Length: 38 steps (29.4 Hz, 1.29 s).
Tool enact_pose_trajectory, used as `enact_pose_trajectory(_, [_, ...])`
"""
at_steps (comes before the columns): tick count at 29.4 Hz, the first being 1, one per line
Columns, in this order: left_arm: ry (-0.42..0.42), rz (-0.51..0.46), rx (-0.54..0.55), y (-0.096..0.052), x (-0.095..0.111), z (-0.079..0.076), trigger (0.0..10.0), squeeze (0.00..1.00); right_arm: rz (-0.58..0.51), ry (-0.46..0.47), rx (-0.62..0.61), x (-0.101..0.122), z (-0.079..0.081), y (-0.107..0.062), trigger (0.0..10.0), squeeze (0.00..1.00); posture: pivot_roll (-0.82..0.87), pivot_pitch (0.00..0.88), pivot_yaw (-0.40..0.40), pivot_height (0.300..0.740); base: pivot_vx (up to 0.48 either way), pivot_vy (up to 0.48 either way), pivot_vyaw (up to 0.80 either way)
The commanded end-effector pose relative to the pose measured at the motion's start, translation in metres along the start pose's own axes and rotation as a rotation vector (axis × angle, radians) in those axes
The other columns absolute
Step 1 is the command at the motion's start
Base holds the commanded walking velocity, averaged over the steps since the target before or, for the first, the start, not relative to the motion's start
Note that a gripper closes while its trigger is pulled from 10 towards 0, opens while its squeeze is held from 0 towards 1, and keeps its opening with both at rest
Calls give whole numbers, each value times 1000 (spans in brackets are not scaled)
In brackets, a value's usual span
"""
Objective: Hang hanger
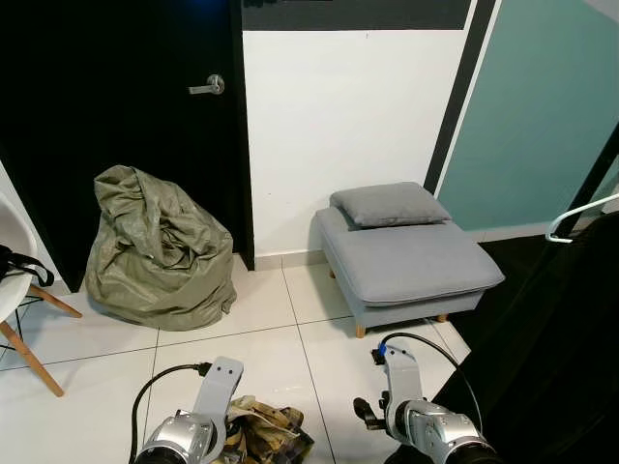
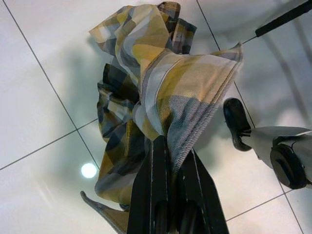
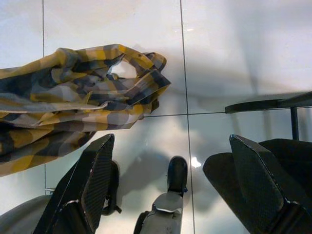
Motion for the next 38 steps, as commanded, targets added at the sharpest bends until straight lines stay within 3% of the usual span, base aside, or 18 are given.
enact_pose_trajectory(1, [-4,-3,-11,1,2,-3,10000,0,9,2,7,-2,3,1,10000,0,26,83,-7,740,0,0,0])
enact_pose_trajectory(38, [-13,0,-18,2,3,-4,10000,0,18,-16,33,-1,4,1,10000,0,27,99,-3,740,0,0,0])
Point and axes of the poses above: a point about 5 cm out from each wrist's last joint towards the gripper, its own y axis pointing out of the wrist towards the gripper, its own x axis along the axis of the wrist's last joint, z = x × y, the point moved 6 cm from there along y, pointing out of the wrist towards the gripper, and after that the axes turned 7 degrees about y, right-handed, at the moved point
